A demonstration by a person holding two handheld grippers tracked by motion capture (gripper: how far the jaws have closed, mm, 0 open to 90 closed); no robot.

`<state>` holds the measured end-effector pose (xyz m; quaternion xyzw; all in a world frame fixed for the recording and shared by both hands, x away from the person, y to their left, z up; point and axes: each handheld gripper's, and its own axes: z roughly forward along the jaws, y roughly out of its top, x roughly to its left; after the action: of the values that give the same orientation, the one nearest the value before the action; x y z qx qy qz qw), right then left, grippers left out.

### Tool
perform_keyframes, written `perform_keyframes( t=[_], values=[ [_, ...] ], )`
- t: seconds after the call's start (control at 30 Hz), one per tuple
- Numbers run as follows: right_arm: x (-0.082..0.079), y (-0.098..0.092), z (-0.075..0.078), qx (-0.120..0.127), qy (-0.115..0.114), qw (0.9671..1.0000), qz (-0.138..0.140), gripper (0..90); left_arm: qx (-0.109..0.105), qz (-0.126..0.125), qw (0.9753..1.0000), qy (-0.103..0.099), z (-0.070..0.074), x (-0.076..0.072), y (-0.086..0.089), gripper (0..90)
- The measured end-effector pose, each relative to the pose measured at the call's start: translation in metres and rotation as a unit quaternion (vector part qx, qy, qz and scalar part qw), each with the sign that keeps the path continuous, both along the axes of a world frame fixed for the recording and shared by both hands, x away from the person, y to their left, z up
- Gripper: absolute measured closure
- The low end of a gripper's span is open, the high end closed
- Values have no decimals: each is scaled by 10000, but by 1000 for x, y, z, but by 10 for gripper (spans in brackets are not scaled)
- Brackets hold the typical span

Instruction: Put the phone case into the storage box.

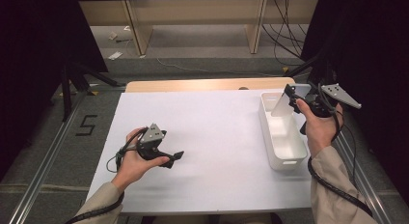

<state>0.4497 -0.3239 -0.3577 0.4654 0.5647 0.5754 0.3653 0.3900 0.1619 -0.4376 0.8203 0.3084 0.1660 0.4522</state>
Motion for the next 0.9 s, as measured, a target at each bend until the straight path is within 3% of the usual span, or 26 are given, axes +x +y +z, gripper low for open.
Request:
perform_keyframes(
  t=[0.9],
  values=[
    [11,7,-7,-391,180,9991,14,192,12,-11,10000,8,0,0,0,7]
  ],
)
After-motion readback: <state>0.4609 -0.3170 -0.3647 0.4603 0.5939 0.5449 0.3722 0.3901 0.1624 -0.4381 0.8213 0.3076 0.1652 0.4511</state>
